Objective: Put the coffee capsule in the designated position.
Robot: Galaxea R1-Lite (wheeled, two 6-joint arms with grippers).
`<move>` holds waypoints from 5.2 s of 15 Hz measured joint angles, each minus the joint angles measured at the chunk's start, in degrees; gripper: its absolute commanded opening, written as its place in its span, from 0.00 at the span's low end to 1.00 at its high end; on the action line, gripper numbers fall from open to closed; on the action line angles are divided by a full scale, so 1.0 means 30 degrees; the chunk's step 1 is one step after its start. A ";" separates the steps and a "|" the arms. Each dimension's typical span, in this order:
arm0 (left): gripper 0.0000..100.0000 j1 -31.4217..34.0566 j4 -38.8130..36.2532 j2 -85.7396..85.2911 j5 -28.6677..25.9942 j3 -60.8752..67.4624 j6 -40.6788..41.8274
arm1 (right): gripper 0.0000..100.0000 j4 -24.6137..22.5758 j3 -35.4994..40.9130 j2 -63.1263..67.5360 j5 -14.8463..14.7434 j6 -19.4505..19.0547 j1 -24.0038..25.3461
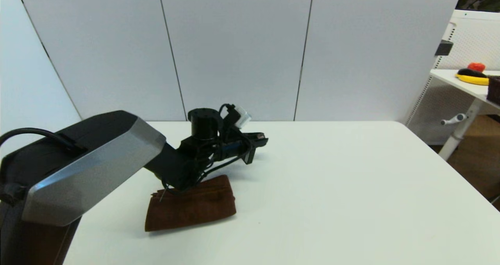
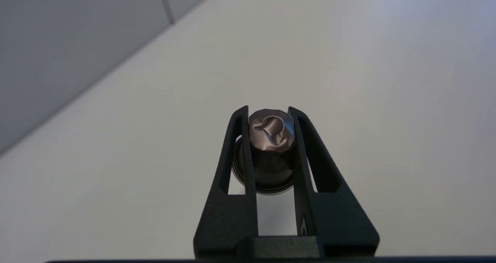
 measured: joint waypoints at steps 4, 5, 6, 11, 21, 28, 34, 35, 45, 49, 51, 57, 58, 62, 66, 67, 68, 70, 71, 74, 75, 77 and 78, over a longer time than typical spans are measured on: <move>0.00 0.1654 -0.0008 -0.2345 0.1235 0.2438 -0.0037 | 1.00 -0.0016 -0.0008 0.0000 0.0000 0.0008 -0.0008; 0.00 0.2198 0.0016 -0.3088 0.1463 0.3356 -0.0037 | 1.00 -0.0008 -0.0008 0.0000 0.0000 0.0016 -0.0008; 0.00 0.2877 0.0028 -0.3962 0.1731 0.4450 -0.0057 | 1.00 0.0008 -0.0008 0.0000 0.0000 0.0008 -0.0008; 0.00 0.6819 -0.0370 -0.8277 0.2190 1.0744 -0.0203 | 1.00 0.0000 -0.0008 0.0000 0.0000 0.0008 -0.0008; 0.00 1.1630 -0.2397 -1.1553 0.2519 1.6559 -0.0191 | 1.00 -0.0008 -0.0008 0.0000 0.0008 0.0008 0.0000; 0.00 1.1638 -0.3235 -1.1687 0.2548 1.9269 -0.0037 | 1.00 -0.0008 -0.0008 0.0000 0.0000 0.0008 -0.0008; 0.00 1.1646 -0.3255 -1.2203 0.2576 2.0472 -0.0110 | 1.00 0.0000 -0.0008 0.0000 0.0000 0.0000 -0.0008; 0.00 1.1658 -0.3251 -1.2284 0.2572 2.0602 -0.0130 | 1.00 0.0000 -0.0008 0.0000 0.0008 0.0000 -0.0008; 0.00 1.1646 -0.3263 -1.3186 0.2905 2.2037 -0.0163 | 1.00 0.0000 -0.0008 0.0000 0.0000 0.0016 -0.0008; 1.00 1.1646 -0.3291 -1.3259 0.2897 2.2146 -0.0130 | 1.00 0.0000 -0.0008 0.0000 0.0000 0.0008 -0.0008; 1.00 1.1646 -0.3300 -1.3288 0.2905 2.2171 -0.0102 | 1.00 0.0000 -0.0008 0.0000 0.0000 0.0016 -0.0008; 1.00 1.1638 -0.3283 -1.3950 0.2897 2.1541 -0.0045 | 1.00 0.0000 -0.0008 0.0000 0.0000 0.0008 -0.0008; 1.00 1.1638 -0.3235 -1.4198 0.2889 2.1187 -0.0053 | 1.00 0.0000 -0.0008 0.0000 0.0000 0.0008 -0.0008; 1.00 1.1646 -0.1776 -1.5307 0.2849 1.8306 -0.0102 | 1.00 -0.0008 -0.0008 0.0000 0.0008 0.0008 -0.0008; 1.00 1.1622 0.1772 -1.7782 0.2820 1.5531 -0.0065 | 1.00 0.0000 -0.0008 0.0000 0.0008 0.0000 0.0000; 1.00 1.1610 0.2767 -1.8562 0.2820 1.5189 -0.0093 | 1.00 -0.0008 -0.0008 0.0000 0.0008 0.0008 0.0000; 1.00 1.1610 0.3795 -1.9387 0.2804 1.4942 -0.0138 | 1.00 0.0000 -0.0008 0.0000 0.0008 0.0008 -0.0008; 1.00 1.1601 0.5864 -2.1236 0.2775 1.4641 -0.0341 | 1.00 0.0000 -0.0008 0.0000 0.0000 0.0008 -0.0008; 1.00 1.1593 0.6827 -2.2236 0.2759 1.4608 -0.0488 | 1.00 0.0000 -0.0008 0.0000 0.0000 0.0016 -0.0008; 1.00 1.1471 0.9501 -2.5491 0.2767 1.4592 -0.0760 | 1.00 0.0000 -0.0008 0.0000 0.0000 0.0016 -0.0008; 1.00 1.1305 1.0069 -2.6519 0.2788 1.4714 -0.0898 | 1.00 0.0000 -0.0008 0.0000 0.0000 0.0008 0.0000; 1.00 1.0919 1.1024 -2.8640 0.2958 1.5161 -0.1321 | 1.00 -0.0008 -0.0008 0.0000 0.0000 0.0008 -0.0008; 1.00 1.0707 1.1540 -2.9696 0.3190 1.5437 -0.1443 | 1.00 -0.0008 -0.0008 0.0000 0.0008 0.0008 -0.0008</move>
